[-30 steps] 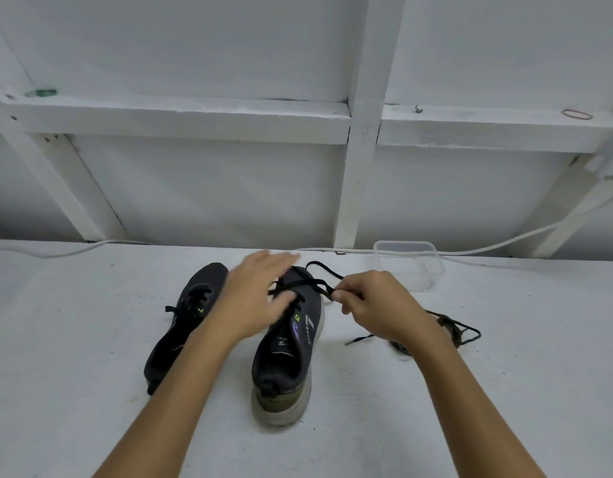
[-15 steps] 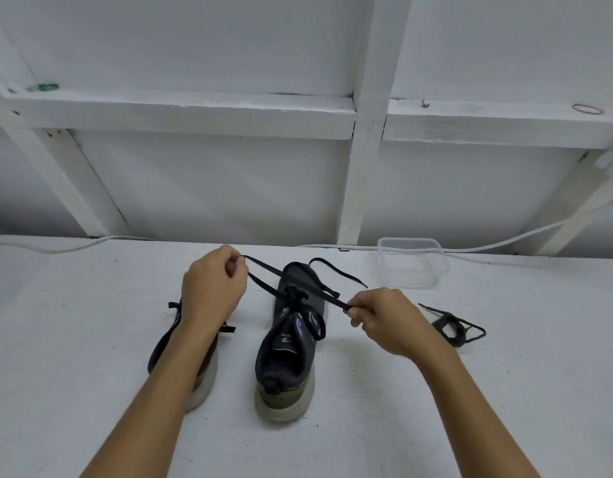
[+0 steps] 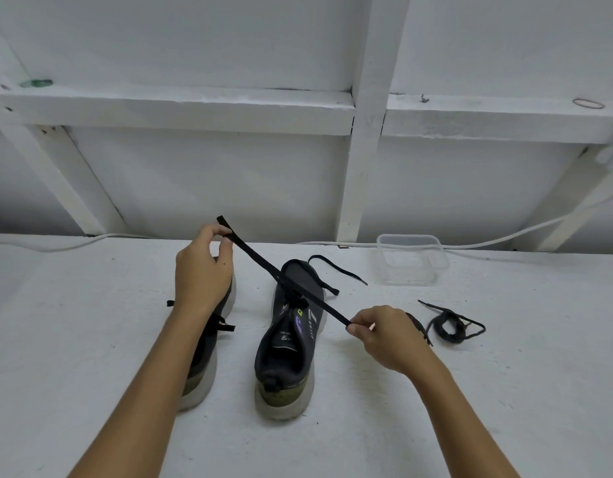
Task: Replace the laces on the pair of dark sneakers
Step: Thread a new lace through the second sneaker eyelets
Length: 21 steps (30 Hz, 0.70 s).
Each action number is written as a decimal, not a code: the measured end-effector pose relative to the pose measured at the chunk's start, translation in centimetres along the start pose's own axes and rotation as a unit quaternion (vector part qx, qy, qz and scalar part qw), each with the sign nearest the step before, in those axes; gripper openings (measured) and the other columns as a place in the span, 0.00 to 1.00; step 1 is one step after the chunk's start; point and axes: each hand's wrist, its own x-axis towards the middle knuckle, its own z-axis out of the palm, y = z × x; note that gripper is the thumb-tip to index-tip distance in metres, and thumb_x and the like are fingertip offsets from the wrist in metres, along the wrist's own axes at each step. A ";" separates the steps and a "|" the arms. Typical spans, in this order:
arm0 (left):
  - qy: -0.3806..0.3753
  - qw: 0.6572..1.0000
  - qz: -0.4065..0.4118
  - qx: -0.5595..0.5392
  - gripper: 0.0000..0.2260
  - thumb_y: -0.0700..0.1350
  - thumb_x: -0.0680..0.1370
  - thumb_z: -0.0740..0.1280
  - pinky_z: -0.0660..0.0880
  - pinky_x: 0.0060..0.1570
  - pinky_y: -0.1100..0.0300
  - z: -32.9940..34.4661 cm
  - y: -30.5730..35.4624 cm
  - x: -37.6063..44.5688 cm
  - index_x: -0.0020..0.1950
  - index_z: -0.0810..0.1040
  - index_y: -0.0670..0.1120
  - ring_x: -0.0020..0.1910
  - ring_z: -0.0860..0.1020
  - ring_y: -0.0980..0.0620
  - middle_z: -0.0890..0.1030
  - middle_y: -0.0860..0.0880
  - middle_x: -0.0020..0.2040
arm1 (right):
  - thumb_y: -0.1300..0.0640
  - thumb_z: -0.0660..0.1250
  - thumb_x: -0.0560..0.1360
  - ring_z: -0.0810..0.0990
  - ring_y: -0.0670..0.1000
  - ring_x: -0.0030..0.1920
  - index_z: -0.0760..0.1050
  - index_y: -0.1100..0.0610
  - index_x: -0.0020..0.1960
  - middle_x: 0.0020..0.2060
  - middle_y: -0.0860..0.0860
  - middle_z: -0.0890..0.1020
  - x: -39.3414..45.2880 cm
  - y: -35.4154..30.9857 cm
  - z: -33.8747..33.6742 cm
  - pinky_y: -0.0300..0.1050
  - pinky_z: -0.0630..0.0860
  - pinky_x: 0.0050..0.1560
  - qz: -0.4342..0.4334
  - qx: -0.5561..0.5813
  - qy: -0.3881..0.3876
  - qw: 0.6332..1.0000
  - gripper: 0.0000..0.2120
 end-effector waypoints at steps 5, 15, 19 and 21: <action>-0.132 0.989 -0.062 0.033 0.20 0.46 0.80 0.67 0.69 0.51 0.61 1.1 0.0 -1.6 0.72 0.71 0.50 0.47 0.78 0.55 0.79 0.56 0.52 | 0.51 0.73 0.78 0.83 0.41 0.37 0.85 0.53 0.47 0.41 0.46 0.87 -0.1 -0.7 1.7 0.36 0.76 0.36 0.122 0.402 -0.088 0.903 0.06; -0.357 0.916 0.099 0.155 0.07 0.44 0.76 0.69 0.75 0.51 0.57 2.9 0.7 -5.3 0.46 0.78 0.58 0.50 0.75 0.58 0.73 0.60 0.54 | 0.60 0.72 0.78 0.83 0.44 0.37 0.83 0.57 0.43 0.38 0.51 0.85 1.1 -3.7 5.3 0.37 0.79 0.38 0.151 0.567 -0.021 0.809 0.05; -0.315 0.931 0.085 0.161 0.03 0.49 0.76 0.72 0.72 0.45 0.61 3.9 0.5 -5.5 0.46 0.79 0.55 0.46 0.75 0.55 0.73 0.58 0.50 | 0.61 0.71 0.79 0.84 0.47 0.42 0.84 0.60 0.47 0.41 0.53 0.87 1.3 -4.2 5.5 0.40 0.82 0.43 0.140 0.551 0.011 0.822 0.04; -0.294 0.941 0.071 0.151 0.04 0.53 0.76 0.72 0.70 0.44 0.63 4.6 0.4 -5.9 0.47 0.82 0.54 0.46 0.75 0.55 0.74 0.57 0.50 | 0.62 0.70 0.79 0.85 0.48 0.43 0.84 0.61 0.49 0.42 0.54 0.87 1.3 -4.3 5.3 0.41 0.83 0.43 0.130 0.551 0.025 0.824 0.04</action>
